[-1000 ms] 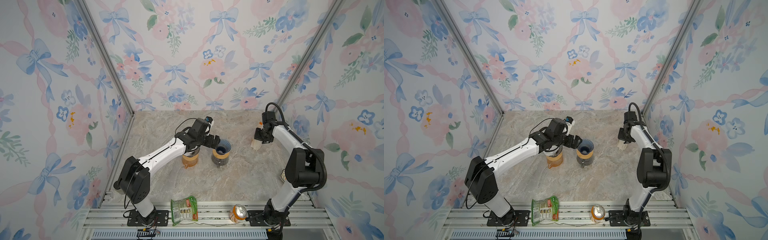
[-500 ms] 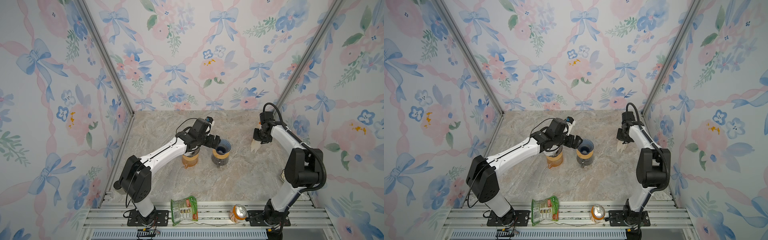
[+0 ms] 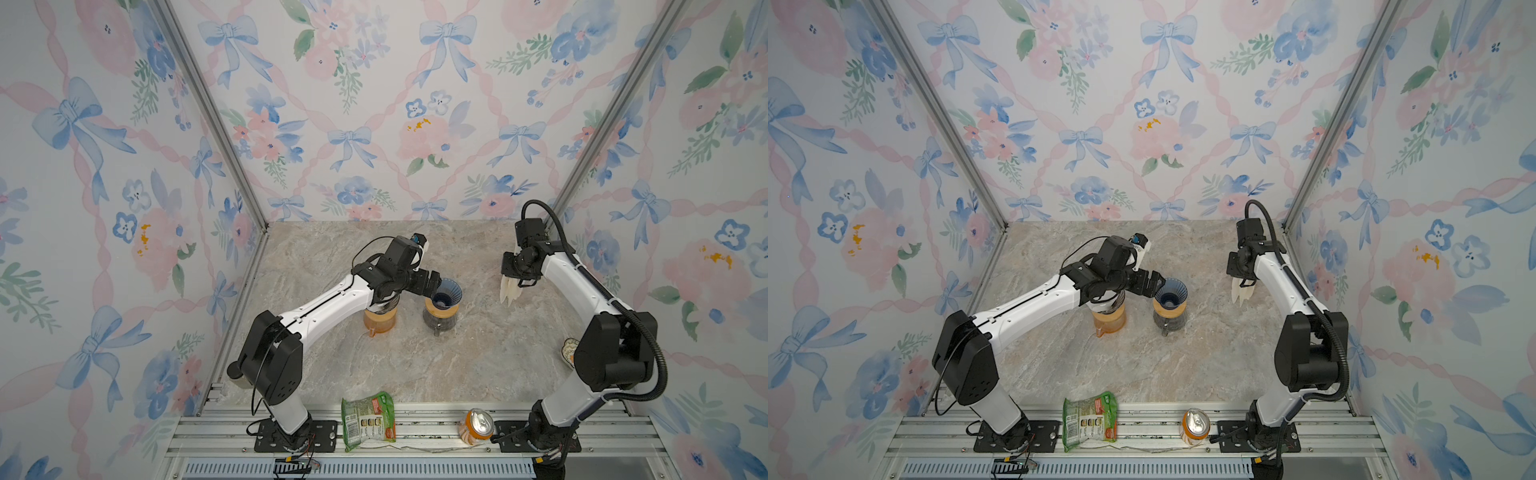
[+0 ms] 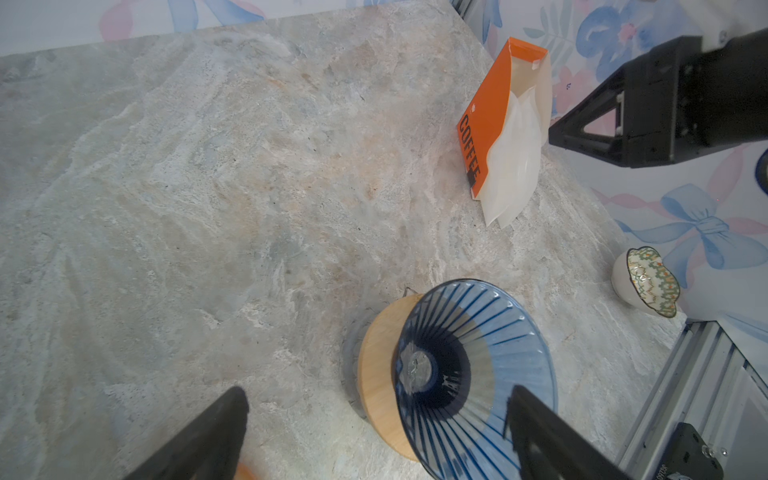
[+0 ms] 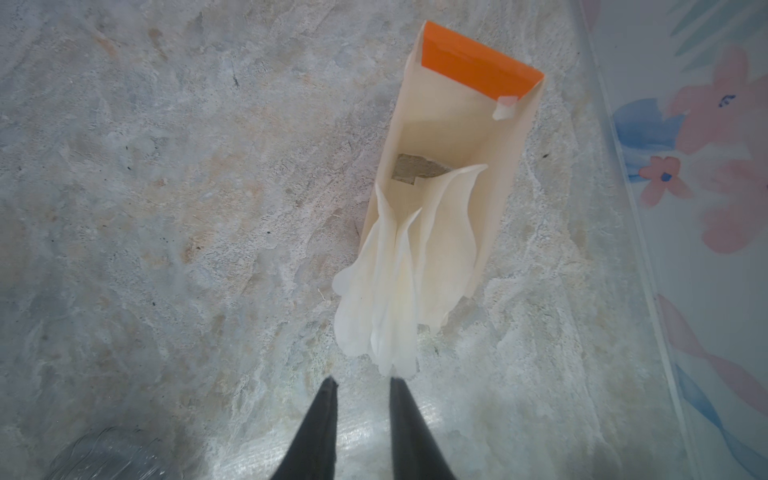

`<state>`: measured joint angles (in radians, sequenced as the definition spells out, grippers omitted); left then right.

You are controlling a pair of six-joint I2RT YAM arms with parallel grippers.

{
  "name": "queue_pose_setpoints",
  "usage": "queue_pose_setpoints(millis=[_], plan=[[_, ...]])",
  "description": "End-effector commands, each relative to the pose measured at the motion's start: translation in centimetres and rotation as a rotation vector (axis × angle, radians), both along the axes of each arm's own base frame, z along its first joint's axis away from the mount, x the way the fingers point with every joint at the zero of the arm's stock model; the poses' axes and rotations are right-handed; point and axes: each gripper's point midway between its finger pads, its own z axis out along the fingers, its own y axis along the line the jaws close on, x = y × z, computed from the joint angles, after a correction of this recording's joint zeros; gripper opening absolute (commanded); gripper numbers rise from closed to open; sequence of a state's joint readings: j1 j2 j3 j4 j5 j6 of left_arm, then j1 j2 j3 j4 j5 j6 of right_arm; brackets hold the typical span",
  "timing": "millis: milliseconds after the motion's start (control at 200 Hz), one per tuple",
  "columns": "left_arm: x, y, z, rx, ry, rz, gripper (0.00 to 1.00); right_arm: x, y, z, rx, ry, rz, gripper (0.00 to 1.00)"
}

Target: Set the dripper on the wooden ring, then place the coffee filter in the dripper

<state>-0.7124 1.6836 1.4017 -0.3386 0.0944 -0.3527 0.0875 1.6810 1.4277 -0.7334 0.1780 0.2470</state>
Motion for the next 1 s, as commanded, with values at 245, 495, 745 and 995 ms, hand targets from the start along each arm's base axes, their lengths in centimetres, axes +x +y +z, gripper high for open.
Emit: queue_pose_setpoints(millis=[245,495,745,995], plan=[[0.2,0.2,0.9,-0.017,-0.015,0.005,0.98,0.0,0.7,-1.4,0.003,0.05,-0.002,0.24],[0.4,-0.2,0.5,-0.019,-0.003,-0.003,0.98,0.4,0.7,-3.1,0.043,0.091,0.01,0.24],[0.4,-0.1,0.5,-0.017,-0.004,0.001,0.98,1.8,0.0,-4.7,0.044,0.097,-0.016,0.25],[0.5,-0.2,0.6,-0.021,-0.004,0.003,0.98,3.3,-1.4,-5.8,0.037,0.098,-0.047,0.24]])
